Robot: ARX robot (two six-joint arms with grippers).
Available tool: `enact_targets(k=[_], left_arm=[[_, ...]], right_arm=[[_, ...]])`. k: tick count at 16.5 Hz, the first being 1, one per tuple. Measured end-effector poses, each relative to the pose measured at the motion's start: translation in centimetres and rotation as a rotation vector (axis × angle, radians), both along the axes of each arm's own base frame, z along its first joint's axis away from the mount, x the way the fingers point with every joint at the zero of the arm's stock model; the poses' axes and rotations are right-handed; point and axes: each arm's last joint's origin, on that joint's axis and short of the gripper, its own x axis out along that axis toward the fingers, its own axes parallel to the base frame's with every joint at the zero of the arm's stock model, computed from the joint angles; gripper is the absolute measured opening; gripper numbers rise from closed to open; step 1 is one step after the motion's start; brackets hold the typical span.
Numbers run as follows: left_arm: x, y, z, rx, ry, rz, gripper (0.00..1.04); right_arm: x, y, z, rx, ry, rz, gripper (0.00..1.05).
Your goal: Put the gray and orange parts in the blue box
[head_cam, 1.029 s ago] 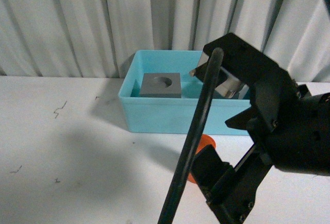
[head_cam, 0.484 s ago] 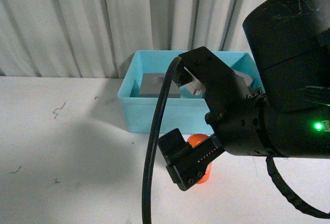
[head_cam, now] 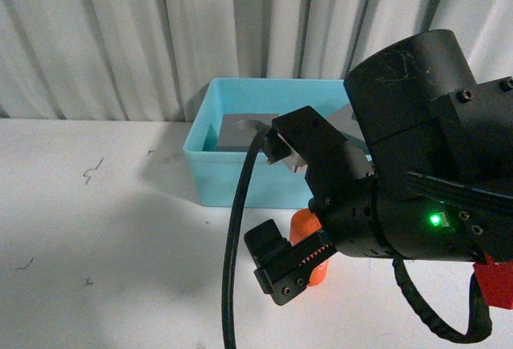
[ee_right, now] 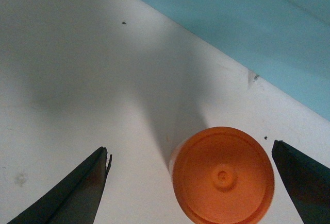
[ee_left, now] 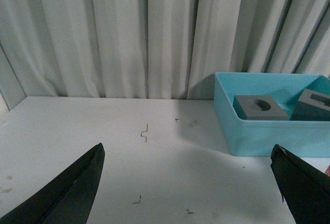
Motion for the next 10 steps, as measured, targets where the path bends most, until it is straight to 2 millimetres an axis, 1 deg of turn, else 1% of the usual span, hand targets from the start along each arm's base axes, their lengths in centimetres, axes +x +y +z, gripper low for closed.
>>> enact_targets(k=[2,3,4,6,8,10], left_arm=[[0.0,0.0,0.0,0.000,0.000,0.000,0.98],[0.0,0.0,0.0,0.000,0.000,0.000,0.98],[0.0,0.0,0.0,0.000,0.000,0.000,0.98],[0.0,0.0,0.0,0.000,0.000,0.000,0.98],[0.0,0.0,0.0,0.000,0.000,0.000,0.98],[0.0,0.0,0.0,0.000,0.000,0.000,0.98]], right_arm=[[0.0,0.0,-0.3,-0.011,0.004,-0.018,0.98],[0.0,-0.1,-0.6,-0.024,0.027,-0.029,0.96],[0.0,-0.2,-0.8,-0.036,0.034,-0.039,0.87],[0.1,-0.3,-0.8,-0.042,0.031,-0.052,0.65],[0.2,-0.6,-0.7,-0.035,0.026,-0.063,0.49],[0.0,-1.2,0.2,-0.015,0.024,-0.073,0.47]])
